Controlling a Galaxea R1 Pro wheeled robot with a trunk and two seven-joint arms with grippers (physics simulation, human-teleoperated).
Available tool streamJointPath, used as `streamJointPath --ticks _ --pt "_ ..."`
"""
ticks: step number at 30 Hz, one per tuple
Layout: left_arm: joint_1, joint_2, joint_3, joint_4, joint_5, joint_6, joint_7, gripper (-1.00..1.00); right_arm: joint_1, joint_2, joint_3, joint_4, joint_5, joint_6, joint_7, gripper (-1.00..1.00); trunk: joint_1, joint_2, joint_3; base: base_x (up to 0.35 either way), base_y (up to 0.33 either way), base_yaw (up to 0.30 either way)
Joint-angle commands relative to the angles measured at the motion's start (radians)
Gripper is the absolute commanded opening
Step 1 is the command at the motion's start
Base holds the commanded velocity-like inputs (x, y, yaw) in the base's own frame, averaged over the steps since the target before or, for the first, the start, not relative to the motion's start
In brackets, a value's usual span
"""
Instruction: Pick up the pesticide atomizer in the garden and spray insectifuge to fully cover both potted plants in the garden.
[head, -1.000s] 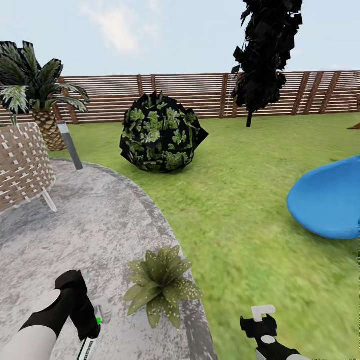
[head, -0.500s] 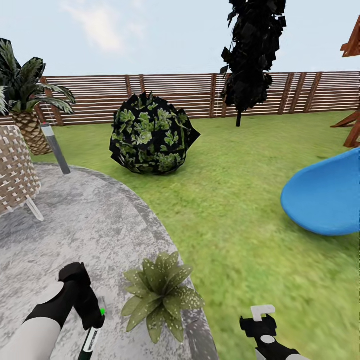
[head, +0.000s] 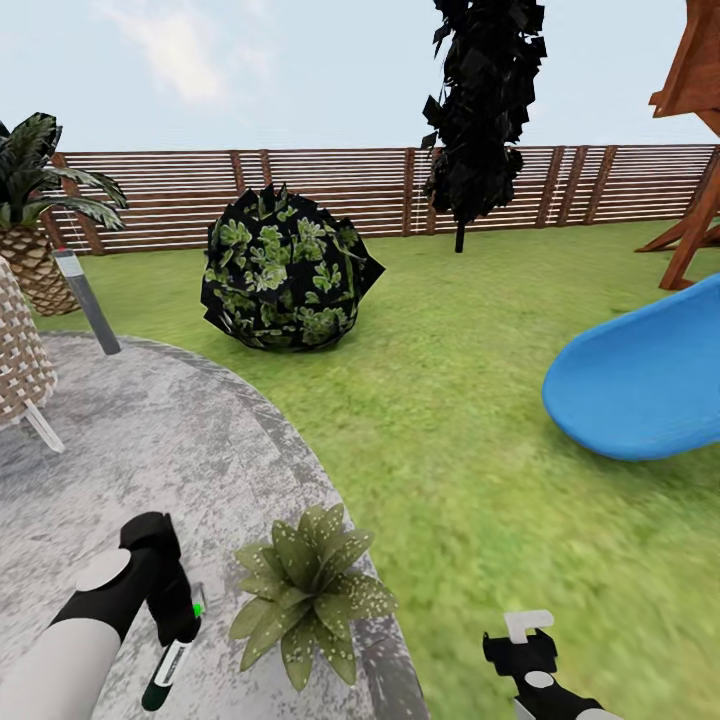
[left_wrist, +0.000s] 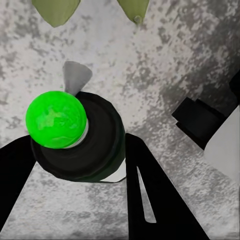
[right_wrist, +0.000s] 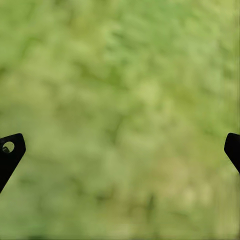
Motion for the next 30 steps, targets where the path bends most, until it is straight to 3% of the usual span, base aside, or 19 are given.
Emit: streamJointPath --ticks 1,2,4,8,11,13,23,30 --pt "0.0 0.0 0.002 0.002 -0.006 0.011 0.006 -1.0 0.0 0.0 0.009 0.0 -0.01 -0.003 -0.001 1.0 0.0 0.0 -0.001 0.0 0.0 0.0" --pt "0.001 -0.001 0.003 0.004 -0.006 0.012 0.011 -1.0 0.0 0.0 0.009 0.001 -0.01 -0.002 -0.001 1.0 0.0 0.0 -0.001 0.0 0.0 0.0" --pt "0.02 -0.002 0.012 0.016 0.008 0.018 0.098 -1.0 0.0 0.0 0.009 0.001 -0.01 -0.002 -0.001 1.0 0.0 0.0 -0.001 0.073 0.091 0.0" --pt "0.025 -0.004 0.012 0.054 0.009 0.017 0.119 -1.0 0.0 0.002 0.009 -0.001 -0.013 -0.002 -0.002 1.0 0.0 0.0 -0.001 0.049 0.043 0.0" --pt "0.026 -0.005 0.015 0.107 0.016 0.017 0.207 -1.0 0.0 0.009 0.008 -0.002 -0.015 -0.002 -0.002 1.0 0.0 0.0 -0.001 0.005 0.005 0.0" --pt "0.025 -0.007 0.017 0.115 0.018 0.018 0.233 -1.0 0.0 0.01 0.007 -0.002 -0.015 -0.002 -0.001 1.0 0.0 0.0 -0.002 0.0 0.0 0.0" --pt "0.023 -0.01 0.024 0.109 0.019 0.026 0.234 -1.0 0.0 0.01 0.007 -0.003 -0.015 -0.002 -0.002 1.0 0.003 -0.002 -0.048 0.0 0.0 0.0" --pt "0.008 -0.01 0.015 0.102 0.018 0.031 0.243 -1.0 0.0 0.011 0.007 -0.002 -0.015 -0.002 -0.001 1.0 0.003 -0.002 -0.052 0.0 0.0 0.0"
